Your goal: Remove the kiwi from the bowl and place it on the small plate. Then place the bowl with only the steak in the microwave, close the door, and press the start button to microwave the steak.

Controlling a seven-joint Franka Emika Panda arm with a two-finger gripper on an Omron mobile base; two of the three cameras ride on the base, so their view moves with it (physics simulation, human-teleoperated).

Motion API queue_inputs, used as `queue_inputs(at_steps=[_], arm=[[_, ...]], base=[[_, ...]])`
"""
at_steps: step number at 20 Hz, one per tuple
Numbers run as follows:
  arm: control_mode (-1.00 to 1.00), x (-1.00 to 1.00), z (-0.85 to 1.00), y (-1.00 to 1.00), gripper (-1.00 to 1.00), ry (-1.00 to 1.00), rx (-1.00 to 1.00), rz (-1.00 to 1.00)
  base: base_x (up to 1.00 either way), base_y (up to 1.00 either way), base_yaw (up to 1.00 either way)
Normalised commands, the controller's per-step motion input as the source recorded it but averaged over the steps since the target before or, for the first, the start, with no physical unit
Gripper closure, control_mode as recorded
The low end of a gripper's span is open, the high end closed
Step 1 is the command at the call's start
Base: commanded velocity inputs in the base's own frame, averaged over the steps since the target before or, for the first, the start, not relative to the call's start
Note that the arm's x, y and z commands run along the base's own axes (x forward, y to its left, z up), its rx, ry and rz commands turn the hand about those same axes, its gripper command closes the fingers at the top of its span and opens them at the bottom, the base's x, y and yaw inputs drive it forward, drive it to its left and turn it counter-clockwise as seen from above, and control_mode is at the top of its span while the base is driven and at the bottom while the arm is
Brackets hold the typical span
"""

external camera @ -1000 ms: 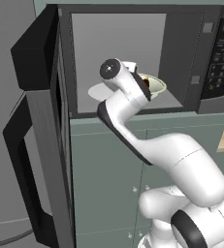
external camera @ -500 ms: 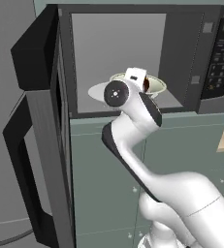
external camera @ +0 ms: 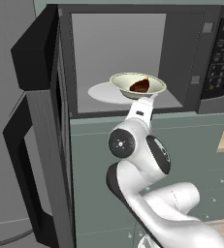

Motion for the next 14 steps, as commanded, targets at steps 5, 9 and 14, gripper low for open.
queue_inputs(at_steps=[5, 9, 14], arm=[[-1.0, 0.0, -0.65, -0.07, -1.0, 0.0, -0.27, 0.0], [-1.0, 0.0, -0.51, -0.06, -1.0, 0.0, -0.15, 0.0], [-1.0, 0.01, -0.33, -0.05, -1.0, -0.05, -0.06, 0.01]], base=[[0.0, 0.0, 0.0], [0.0, 0.0, 0.0], [0.0, 0.0, 0.0]])
